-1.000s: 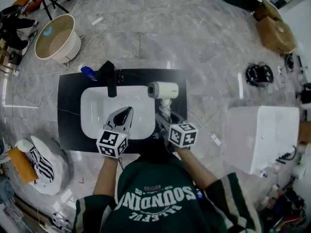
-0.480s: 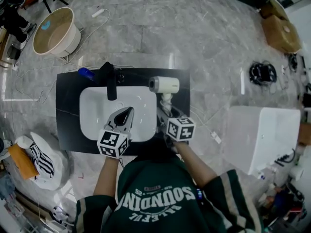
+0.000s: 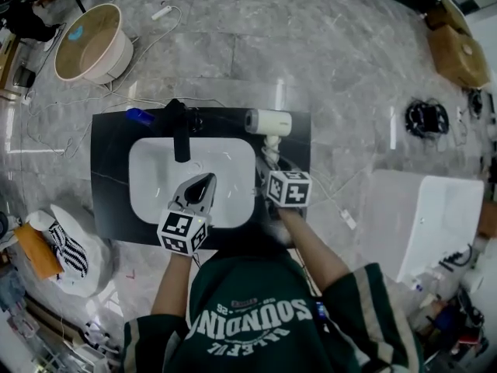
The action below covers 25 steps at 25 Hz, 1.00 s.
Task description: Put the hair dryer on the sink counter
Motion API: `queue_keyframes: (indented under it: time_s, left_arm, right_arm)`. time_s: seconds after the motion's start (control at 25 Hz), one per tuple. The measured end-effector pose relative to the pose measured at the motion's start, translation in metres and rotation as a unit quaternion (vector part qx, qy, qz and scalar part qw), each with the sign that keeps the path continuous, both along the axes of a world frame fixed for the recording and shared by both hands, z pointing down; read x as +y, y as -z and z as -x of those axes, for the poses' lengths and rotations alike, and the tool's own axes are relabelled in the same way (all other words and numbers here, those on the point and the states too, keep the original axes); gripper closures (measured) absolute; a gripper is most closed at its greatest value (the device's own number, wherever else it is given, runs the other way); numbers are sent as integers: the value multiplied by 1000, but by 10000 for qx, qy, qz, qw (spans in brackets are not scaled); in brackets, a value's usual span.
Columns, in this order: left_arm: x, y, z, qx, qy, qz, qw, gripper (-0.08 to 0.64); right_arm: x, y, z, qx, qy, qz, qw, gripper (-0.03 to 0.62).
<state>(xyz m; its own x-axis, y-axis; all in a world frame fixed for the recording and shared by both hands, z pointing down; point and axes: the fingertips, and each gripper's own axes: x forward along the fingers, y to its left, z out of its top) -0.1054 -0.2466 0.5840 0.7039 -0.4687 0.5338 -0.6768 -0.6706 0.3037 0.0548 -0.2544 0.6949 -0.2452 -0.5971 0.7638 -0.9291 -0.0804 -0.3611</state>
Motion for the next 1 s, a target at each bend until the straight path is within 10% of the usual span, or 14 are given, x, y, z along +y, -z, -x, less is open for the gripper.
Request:
queue_keyframes:
  time_s: [1.0]
  left_arm:
    - [17,-7,23,-27,341,192,9992,560]
  right_arm:
    - [-6,-44,-3,722,56,600,9956,399]
